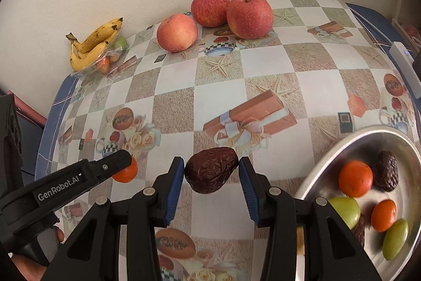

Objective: Organize fruits
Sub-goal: 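Carry the tangerine in the left tool while the right tool carries the date to the bowl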

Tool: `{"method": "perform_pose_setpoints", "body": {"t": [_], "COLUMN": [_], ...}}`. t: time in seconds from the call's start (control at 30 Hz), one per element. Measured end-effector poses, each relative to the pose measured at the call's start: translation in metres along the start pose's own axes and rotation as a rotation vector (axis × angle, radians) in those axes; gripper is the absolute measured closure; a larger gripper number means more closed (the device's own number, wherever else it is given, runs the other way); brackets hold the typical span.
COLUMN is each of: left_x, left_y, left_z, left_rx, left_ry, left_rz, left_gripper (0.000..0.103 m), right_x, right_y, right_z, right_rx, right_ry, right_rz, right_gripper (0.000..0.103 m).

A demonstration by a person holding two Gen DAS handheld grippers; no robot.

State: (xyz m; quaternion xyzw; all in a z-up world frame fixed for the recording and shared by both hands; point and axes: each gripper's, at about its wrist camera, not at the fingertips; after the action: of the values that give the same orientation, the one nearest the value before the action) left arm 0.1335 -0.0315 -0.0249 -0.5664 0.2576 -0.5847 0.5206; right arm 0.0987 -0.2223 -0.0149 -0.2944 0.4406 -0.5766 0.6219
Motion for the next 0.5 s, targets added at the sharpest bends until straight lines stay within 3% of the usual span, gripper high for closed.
{"method": "perform_pose_setpoints", "body": {"t": [0.5], "left_x": [0.004], "left_y": [-0.037], "left_z": [-0.044], "left_rx": [0.038], "left_ry": [0.029], "left_rz": [-0.041], "left_gripper": [0.066], "right_x": [0.000], "right_y": [-0.054], "right_z": [-0.049], "right_rx": [0.009], "right_ry": [-0.007], "right_rz": [-0.034], "right_gripper": [0.058]}}
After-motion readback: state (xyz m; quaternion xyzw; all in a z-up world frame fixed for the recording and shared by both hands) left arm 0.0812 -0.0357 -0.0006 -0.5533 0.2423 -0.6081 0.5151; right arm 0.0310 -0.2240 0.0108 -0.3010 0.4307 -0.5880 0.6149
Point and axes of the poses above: each gripper's, at about its wrist camera, not at the fingertips, and y roughly the way its jaws point, x to its right, z to its top, and after that the axes turned 6 degrees about -y, right-handed
